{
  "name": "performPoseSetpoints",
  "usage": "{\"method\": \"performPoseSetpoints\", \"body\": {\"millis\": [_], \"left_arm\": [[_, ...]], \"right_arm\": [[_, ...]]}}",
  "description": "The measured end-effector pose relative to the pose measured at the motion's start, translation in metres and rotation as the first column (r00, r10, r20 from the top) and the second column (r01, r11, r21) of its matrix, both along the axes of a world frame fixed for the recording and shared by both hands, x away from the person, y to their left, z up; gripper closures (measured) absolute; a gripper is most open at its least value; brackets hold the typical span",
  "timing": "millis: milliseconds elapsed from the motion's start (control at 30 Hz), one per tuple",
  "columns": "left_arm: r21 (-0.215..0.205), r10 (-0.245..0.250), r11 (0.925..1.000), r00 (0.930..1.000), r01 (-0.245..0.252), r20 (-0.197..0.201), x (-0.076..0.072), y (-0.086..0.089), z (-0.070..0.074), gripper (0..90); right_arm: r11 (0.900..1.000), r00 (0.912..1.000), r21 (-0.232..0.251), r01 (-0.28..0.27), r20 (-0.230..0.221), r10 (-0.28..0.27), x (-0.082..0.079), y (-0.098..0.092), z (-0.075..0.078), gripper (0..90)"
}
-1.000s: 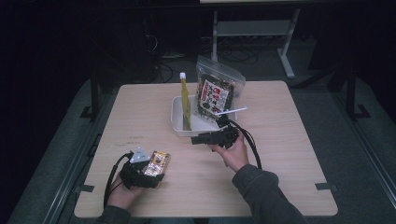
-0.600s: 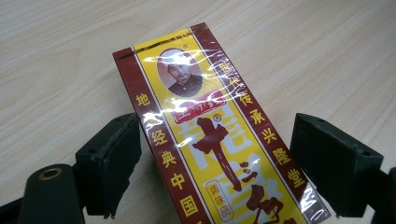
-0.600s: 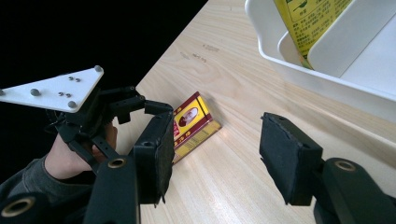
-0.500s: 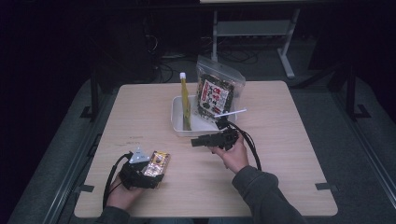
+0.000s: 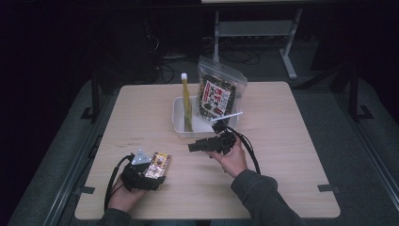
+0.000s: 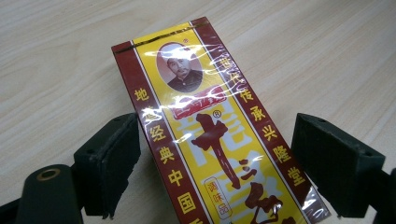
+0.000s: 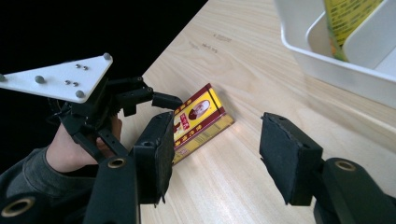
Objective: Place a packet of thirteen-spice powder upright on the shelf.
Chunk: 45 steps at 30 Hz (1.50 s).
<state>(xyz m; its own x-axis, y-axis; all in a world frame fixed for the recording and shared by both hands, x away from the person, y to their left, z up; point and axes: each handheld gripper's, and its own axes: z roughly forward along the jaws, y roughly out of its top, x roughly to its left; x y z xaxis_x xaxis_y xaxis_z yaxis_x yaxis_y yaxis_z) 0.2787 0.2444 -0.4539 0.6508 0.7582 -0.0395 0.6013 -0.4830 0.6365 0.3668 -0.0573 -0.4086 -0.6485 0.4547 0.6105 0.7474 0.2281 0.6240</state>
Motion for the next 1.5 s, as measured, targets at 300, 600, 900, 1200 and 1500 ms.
{"method": "performPoseSetpoints", "body": {"millis": [300,600,900,1200,1500], "left_arm": [[0.032,0.006,0.9995,0.9994,-0.005,-0.034,0.001,-0.004,-0.001,28.6],[0.025,-0.011,0.9996,0.9998,0.012,-0.016,0.001,-0.005,0.005,31.8],[-0.020,-0.061,0.9978,0.9962,0.063,0.062,-0.005,-0.013,0.015,31.8],[-0.066,-0.110,0.9908,0.9873,0.118,0.114,-0.010,-0.021,0.023,31.8],[-0.080,-0.152,0.9831,0.9771,0.165,0.149,-0.014,-0.028,0.027,31.8]], "right_arm": [[1.000,0.9997,-0.015,-0.024,-0.002,0.024,0.000,0.009,-0.003,43.8],[0.998,0.9987,-0.031,-0.048,-0.022,0.047,0.001,0.017,-0.009,43.8],[0.996,0.9932,-0.037,-0.085,-0.083,0.082,0.006,0.028,-0.019,46.5],[0.994,0.9809,-0.017,-0.107,-0.165,0.103,0.014,0.035,-0.030,48.4],[0.990,0.9615,0.023,-0.140,-0.236,0.142,0.016,0.040,-0.031,52.7]]}}
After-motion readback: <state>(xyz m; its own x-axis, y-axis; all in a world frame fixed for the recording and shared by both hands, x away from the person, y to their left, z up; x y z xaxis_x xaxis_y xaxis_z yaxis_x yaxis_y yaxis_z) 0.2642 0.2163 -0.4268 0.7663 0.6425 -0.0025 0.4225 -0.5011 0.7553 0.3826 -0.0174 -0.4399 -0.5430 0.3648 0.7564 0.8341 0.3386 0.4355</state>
